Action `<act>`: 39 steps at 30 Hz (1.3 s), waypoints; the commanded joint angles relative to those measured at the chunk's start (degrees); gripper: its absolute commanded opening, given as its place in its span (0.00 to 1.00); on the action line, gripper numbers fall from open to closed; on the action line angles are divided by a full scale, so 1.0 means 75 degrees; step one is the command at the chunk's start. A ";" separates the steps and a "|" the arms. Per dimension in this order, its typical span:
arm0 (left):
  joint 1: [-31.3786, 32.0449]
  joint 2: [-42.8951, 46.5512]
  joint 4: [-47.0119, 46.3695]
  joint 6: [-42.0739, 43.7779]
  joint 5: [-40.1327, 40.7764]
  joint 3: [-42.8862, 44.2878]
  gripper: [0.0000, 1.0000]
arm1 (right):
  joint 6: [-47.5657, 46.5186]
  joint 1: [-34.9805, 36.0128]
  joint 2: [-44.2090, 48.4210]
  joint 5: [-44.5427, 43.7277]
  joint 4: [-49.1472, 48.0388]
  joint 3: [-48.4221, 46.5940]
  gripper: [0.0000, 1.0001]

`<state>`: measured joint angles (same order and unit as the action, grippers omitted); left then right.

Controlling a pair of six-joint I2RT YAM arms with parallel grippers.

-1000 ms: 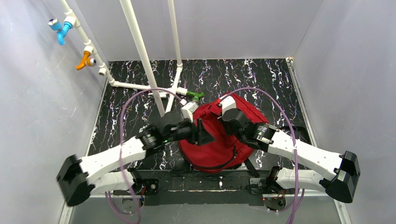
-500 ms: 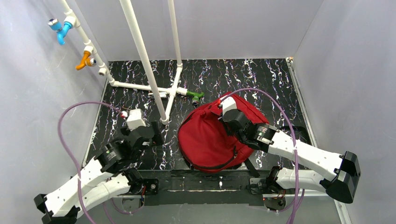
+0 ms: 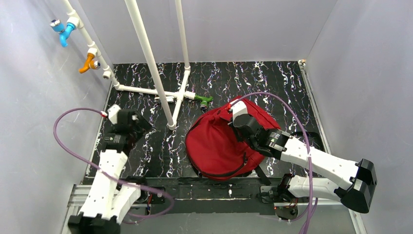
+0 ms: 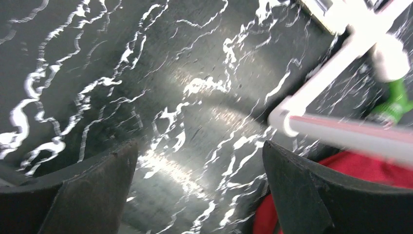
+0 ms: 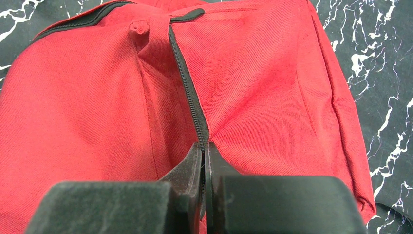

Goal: Pack the student bag
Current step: Pick up the stationery from the center of the board.

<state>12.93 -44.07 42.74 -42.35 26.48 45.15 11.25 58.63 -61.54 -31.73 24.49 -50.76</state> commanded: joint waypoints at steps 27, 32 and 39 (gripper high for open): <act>-0.2345 -0.8468 -0.2327 -0.6496 -0.4499 0.4290 0.98 | -0.0140 0.0058 -0.0103 0.0158 -0.0877 0.0003 0.01; -0.2252 -0.9323 -0.1813 -0.6468 -0.4340 0.5208 0.96 | -0.0163 0.0058 -0.0060 0.0140 -0.0782 -0.0052 0.01; -0.2232 -0.9686 -0.1434 -0.6343 -0.3803 0.5576 0.81 | -0.0136 0.0058 -0.0032 0.0105 -0.0758 -0.0029 0.01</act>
<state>-3.79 -117.21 27.53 -90.02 -5.82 84.40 10.28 58.63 -62.37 -31.09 22.06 -49.80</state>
